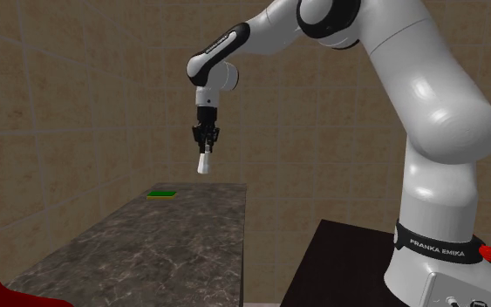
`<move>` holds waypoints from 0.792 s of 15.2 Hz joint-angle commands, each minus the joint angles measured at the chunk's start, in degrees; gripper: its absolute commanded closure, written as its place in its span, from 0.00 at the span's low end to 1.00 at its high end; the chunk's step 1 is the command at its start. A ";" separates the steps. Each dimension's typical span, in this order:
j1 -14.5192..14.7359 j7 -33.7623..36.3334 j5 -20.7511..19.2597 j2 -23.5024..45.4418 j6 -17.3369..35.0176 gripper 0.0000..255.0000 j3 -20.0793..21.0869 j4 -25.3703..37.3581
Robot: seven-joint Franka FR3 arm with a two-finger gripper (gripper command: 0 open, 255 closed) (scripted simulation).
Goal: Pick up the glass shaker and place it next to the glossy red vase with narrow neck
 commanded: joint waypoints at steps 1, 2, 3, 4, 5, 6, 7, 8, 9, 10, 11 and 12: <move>0.02 0.24 -0.12 -0.22 -1.55 1.00 -0.02 1.34; 0.01 0.31 -0.17 -0.39 -2.23 1.00 -0.05 1.85; 0.00 0.39 -0.22 -0.55 -2.92 1.00 -0.07 2.39; -0.01 0.46 -0.27 -0.70 -3.61 1.00 -0.09 2.94; -0.03 0.54 -0.31 -0.83 -4.31 1.00 -0.11 3.51; -0.04 0.61 -0.36 -0.95 -5.02 1.00 -0.12 4.10; -0.06 0.68 -0.40 -1.06 -5.73 1.00 -0.14 4.70; -0.08 0.75 -0.44 -1.17 -6.44 1.00 -0.16 5.30; -0.10 0.82 -0.47 -1.26 -7.16 1.00 -0.17 5.95; -0.12 0.89 -0.50 -1.30 -7.90 1.00 -0.18 6.65; -0.15 0.96 -0.53 -1.36 -8.64 1.00 -0.20 7.34; -0.18 1.03 -0.56 -1.40 -9.39 1.00 -0.21 8.05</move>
